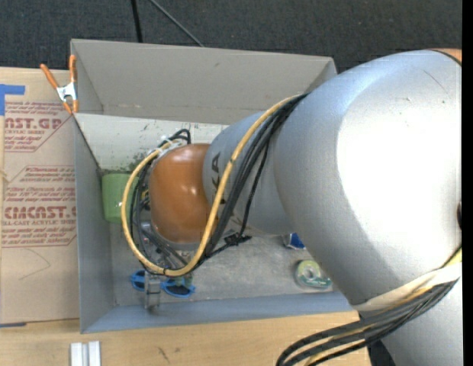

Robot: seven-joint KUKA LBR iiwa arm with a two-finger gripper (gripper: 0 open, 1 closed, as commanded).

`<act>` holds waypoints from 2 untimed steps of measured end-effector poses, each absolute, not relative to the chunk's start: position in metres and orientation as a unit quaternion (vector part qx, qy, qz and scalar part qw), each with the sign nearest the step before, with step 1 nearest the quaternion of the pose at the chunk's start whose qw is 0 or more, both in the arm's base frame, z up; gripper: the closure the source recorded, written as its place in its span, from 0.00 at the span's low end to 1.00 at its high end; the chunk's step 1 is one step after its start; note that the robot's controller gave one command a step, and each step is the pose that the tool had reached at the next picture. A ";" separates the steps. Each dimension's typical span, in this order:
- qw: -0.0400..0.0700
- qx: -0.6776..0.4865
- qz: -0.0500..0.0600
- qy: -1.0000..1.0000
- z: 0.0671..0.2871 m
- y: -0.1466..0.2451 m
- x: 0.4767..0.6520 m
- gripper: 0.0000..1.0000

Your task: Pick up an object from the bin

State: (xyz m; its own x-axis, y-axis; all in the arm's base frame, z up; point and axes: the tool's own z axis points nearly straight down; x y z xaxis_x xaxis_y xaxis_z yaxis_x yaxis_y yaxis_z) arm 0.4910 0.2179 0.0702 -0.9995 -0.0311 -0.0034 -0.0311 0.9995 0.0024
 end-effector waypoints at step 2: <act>0.005 -0.009 0.002 1.000 0.191 0.190 0.533 1.00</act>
Offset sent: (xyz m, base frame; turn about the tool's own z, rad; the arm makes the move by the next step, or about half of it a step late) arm 0.0000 0.0000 0.0000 0.0000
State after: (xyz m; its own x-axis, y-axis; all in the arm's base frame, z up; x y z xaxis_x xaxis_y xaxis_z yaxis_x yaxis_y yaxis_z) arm 0.5325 0.1900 0.1913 -0.9998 -0.0189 -0.0109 -0.0189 0.9998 0.0031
